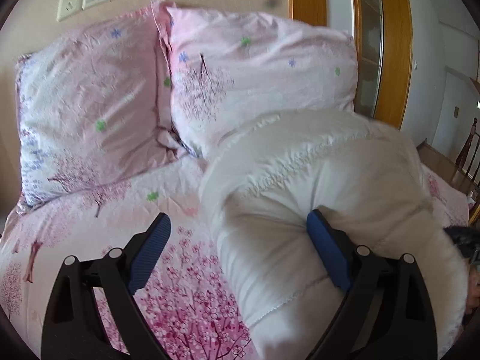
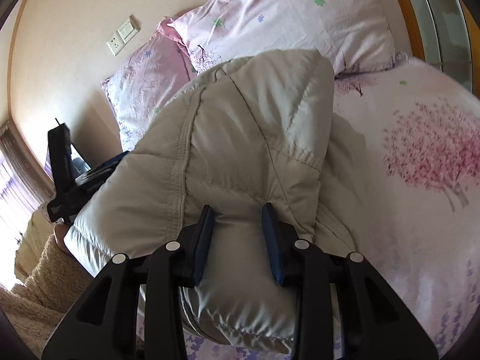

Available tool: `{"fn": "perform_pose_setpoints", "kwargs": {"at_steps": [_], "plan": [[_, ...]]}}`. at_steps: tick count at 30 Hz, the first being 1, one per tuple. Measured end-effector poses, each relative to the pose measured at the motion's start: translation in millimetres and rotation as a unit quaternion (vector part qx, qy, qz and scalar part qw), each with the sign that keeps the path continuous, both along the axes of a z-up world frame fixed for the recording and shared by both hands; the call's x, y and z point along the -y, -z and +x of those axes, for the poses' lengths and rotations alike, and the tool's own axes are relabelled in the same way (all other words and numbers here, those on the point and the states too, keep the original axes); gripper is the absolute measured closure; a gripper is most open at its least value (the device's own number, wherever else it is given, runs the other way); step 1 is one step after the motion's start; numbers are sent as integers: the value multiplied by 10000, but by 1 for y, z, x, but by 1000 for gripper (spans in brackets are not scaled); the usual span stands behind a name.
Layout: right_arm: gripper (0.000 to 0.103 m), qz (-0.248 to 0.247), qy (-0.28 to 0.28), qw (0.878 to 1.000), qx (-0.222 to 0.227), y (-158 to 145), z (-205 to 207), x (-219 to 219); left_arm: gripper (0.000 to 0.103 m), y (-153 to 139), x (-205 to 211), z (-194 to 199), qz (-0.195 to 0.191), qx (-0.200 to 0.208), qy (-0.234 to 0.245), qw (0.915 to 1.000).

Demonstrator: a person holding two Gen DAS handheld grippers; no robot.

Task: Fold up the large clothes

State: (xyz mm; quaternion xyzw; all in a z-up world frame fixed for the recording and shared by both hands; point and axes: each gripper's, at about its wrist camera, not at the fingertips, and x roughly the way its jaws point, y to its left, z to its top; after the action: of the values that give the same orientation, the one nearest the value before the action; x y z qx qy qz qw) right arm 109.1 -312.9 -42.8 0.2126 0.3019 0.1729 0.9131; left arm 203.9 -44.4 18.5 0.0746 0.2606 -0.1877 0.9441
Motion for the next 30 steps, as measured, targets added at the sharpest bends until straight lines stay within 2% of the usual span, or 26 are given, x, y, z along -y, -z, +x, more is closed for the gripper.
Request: {"fn": "perform_pose_setpoints", "kwargs": {"at_steps": [3,5,6,8,10,12,14,17,22,25,28,30], "plan": [[70,15,-3,10000,3,0,-2,0,12,-19,-10,-20,-473,94,284,9984],[70,5,-1,10000,17,0,-2,-1,12,-31,-15,-44,-840,197,761,9934],[70,10,1,10000,22,0,-3,-1,12,-35,-15,-57,-883,258,991,9908],[70,25,7,10000,24,1,-3,-1,11,-35,-10,-79,-727,386,1306,9880],[70,26,10,10000,33,2,-4,-1,11,-30,0,-95,-392,456,1527,9864],[70,25,7,10000,35,2,-4,-1,11,-18,13,-108,114,500,1655,9849],[70,7,12,10000,51,2,-5,-2,11,-4,23,-113,435,405,1764,9825],[70,-6,19,10000,68,3,-6,-2,6,14,27,-113,371,56,1779,9833],[69,-72,52,9999,119,7,-9,-6,4,31,33,-112,627,60,1622,9848],[69,-78,48,9999,74,5,-9,-6,3,30,32,-112,660,97,1596,9849],[67,55,-37,9998,-185,-9,-6,3,2,13,20,-109,416,-8,1684,9848],[52,365,-75,9992,-150,-26,-3,18,2,-3,5,-107,66,68,1644,9863]]}}
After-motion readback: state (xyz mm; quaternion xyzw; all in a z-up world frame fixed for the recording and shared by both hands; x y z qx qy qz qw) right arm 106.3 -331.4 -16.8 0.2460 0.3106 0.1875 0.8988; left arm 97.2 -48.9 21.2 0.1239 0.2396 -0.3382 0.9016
